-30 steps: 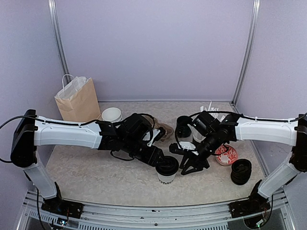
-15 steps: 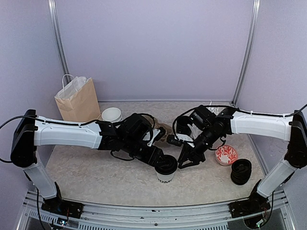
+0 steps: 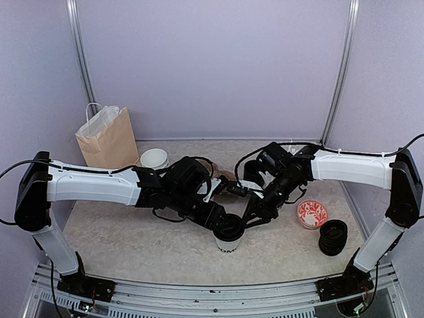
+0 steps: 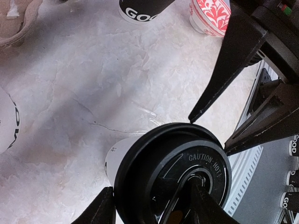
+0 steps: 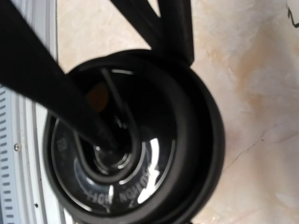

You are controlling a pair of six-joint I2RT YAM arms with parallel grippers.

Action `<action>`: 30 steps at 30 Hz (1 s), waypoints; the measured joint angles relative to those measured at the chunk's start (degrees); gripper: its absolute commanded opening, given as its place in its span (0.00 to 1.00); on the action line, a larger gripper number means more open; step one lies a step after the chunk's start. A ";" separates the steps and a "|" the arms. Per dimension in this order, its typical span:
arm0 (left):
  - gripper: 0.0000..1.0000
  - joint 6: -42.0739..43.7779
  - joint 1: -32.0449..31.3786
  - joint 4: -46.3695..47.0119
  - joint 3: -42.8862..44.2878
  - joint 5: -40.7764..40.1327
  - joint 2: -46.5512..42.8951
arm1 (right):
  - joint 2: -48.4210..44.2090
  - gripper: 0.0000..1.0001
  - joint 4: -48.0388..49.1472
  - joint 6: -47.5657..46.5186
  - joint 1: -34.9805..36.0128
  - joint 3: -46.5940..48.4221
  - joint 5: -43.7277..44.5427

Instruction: Pack the takeout coffee

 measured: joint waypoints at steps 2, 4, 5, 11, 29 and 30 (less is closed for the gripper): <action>0.52 -0.07 0.09 -0.07 0.00 -0.04 0.00 | 0.52 0.31 -0.17 0.26 0.00 0.44 -0.07; 0.51 -0.04 0.28 -0.04 -0.02 -0.07 0.00 | 1.05 0.30 -0.24 0.66 0.00 0.72 -0.20; 0.51 -0.04 0.37 -0.04 -0.04 -0.11 0.00 | 1.25 0.30 -0.26 0.90 0.00 0.83 -0.24; 0.51 0.02 0.52 0.72 -0.59 -0.17 0.00 | 2.23 0.28 -0.48 1.95 0.00 0.92 -0.42; 0.76 2.34 -0.13 -0.31 -0.96 -3.45 -1.18 | 2.01 0.40 0.09 0.50 -0.11 0.13 -1.46; 0.76 2.75 -0.39 -0.85 -0.96 -3.96 -1.70 | 1.77 0.40 0.13 0.02 -0.07 -0.33 -1.86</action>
